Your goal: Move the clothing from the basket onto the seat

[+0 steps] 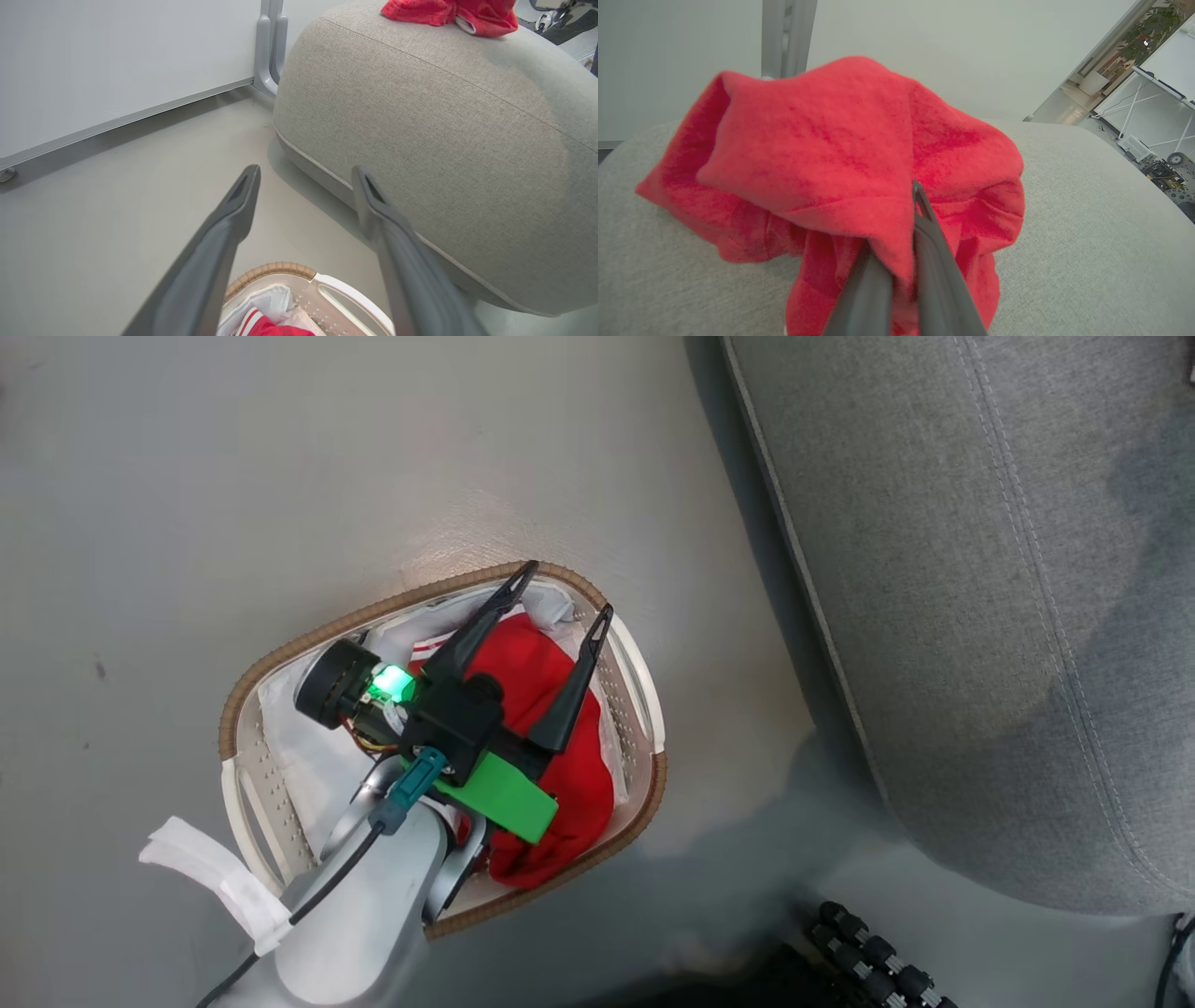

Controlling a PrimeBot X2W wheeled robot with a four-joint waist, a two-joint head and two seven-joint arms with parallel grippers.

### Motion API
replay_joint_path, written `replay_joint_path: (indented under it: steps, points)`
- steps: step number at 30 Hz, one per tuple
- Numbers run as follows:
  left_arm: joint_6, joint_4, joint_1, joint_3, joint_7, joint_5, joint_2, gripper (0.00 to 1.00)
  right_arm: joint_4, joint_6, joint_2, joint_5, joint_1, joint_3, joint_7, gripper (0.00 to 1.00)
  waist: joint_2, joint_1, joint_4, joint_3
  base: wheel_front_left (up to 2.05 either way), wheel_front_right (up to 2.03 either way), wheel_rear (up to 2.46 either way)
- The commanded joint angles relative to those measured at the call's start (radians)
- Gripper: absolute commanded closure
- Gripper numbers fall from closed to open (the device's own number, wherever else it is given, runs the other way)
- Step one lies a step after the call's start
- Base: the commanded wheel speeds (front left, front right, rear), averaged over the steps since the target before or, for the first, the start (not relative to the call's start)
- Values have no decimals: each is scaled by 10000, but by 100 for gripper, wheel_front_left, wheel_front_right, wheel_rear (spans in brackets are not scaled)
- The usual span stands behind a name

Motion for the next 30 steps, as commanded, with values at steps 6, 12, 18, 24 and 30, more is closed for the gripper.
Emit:
replay_joint_path:
  steps: [6,12,18,24,30]
  points:
    - [40,126,59,149,3,-71,9,0,-726,-14,433,-208,1046,22,-18,0,0,-2,-126,-518,0,0,0]
    - [19,225,328,406,5,-208,-196,0,-1409,-14,696,-219,1900,230,-18,0,0,-2,57,-1336,0,0,0]
    - [-13,343,718,916,5,-349,-460,0,-1815,-14,907,-330,2484,497,-19,0,0,-2,527,-2542,0,0,0]
    - [-4,414,1250,1663,5,-479,-706,0,-2001,-14,1161,-299,2753,1148,-19,0,0,-2,1187,-3734,0,0,0]
    - [119,460,1957,2856,5,-626,-872,0,-2027,-14,1767,61,2972,1642,-18,0,0,-2,1772,-4691,0,0,0]
